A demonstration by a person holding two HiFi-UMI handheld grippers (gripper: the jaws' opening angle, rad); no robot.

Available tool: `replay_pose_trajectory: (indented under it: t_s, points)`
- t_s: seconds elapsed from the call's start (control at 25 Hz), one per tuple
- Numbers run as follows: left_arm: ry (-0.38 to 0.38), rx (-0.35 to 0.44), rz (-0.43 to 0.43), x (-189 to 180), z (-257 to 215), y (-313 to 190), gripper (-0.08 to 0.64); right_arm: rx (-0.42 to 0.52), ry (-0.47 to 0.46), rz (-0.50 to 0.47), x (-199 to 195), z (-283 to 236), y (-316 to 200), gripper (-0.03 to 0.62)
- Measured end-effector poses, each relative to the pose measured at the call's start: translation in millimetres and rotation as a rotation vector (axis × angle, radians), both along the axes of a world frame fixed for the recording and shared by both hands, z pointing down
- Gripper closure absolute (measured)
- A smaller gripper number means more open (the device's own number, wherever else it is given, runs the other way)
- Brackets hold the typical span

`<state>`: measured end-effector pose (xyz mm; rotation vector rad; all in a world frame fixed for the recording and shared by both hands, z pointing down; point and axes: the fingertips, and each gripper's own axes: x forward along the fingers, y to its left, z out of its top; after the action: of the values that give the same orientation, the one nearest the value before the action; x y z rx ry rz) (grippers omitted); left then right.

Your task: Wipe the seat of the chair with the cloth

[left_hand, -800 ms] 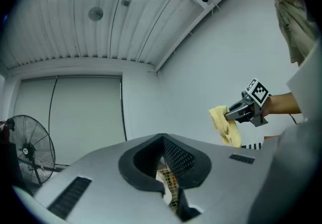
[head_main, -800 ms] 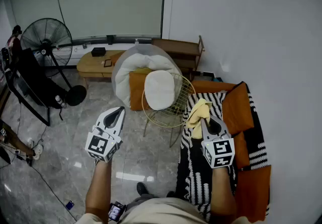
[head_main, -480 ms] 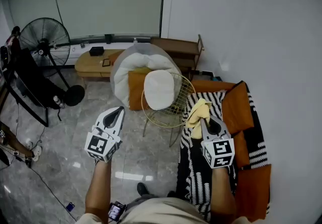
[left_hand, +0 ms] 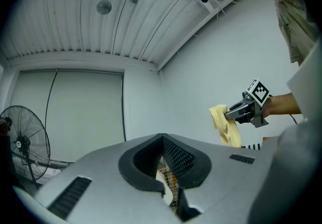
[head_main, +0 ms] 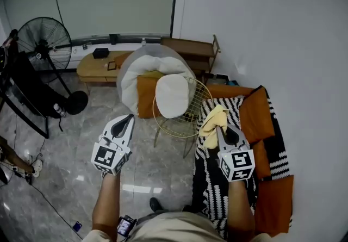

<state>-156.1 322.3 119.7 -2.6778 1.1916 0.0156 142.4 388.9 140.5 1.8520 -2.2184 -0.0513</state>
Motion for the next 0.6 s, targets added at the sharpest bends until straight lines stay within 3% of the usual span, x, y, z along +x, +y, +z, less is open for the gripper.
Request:
replay_pose_trajectory:
  t_s: [0.28,0.6]
  points:
    - [0.041,-0.034,0.028,-8.3,3.8,-22.6,0.545,-0.004,-0.022,0.028,-16.4,1.1,-15.4,0.543]
    - [0.022,-0.061,-0.002,1.5,14.5,-56.3,0.545,-0.006,-0.027,-0.010,-5.3,10.4,-63.6,0.543]
